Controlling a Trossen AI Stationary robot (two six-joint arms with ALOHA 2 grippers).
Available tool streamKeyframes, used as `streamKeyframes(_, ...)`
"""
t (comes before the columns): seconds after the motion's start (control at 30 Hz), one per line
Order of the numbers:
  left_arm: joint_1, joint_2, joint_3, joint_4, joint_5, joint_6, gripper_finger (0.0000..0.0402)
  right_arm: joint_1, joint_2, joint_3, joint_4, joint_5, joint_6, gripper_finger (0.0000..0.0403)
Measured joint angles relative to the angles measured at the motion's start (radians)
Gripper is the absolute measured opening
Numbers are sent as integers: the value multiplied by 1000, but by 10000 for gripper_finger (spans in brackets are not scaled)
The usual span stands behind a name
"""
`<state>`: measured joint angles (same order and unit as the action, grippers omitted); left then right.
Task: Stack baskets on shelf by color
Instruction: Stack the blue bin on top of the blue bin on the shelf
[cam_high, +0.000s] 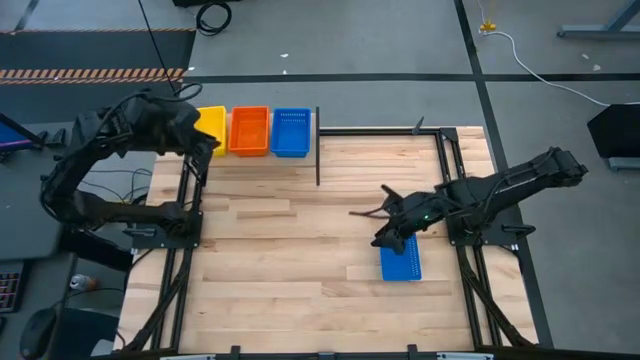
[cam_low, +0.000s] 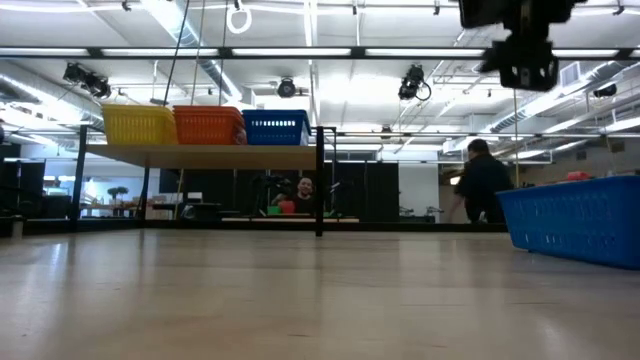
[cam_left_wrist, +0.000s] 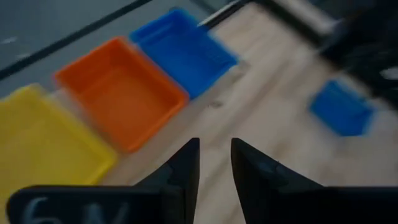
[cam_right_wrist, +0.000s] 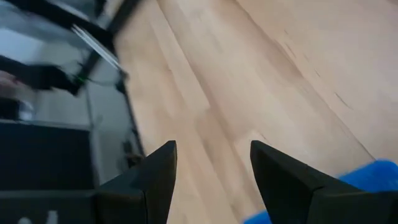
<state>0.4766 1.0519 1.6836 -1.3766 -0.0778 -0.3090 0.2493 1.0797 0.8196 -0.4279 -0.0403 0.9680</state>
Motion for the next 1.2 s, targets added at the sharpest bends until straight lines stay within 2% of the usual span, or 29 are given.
streamKeyframes(0.2, -114, 8, -10, 154, 93, -80, 100, -5, 70, 0, -91, -16, 5, 211)
streamKeyframes(0.33, -218, 33, -28, 245, 106, -103, 96, -5, 111, 0, -92, -118, -25, 211)
streamKeyframes(0.43, -300, 67, -34, 308, 109, -100, 97, 17, 115, 0, -164, -196, -41, 211)
streamKeyframes(0.57, -399, 146, -36, 351, 101, -102, 98, 70, 94, 0, -272, -226, -61, 211)
streamKeyframes(0.77, -525, 288, -38, 438, 99, -99, 94, 172, 99, 0, -393, -208, -45, 211)
streamKeyframes(1.03, -668, 459, -37, 735, 97, -73, 94, 330, 95, 0, -409, -234, 31, 211)
streamKeyframes(1.1, -700, 498, -37, 777, 78, -66, 94, 373, 94, 0, -410, -189, 43, 211)
streamKeyframes(1.2, -735, 546, -37, 785, 30, -72, 94, 428, 98, 0, -407, -46, 50, 211)
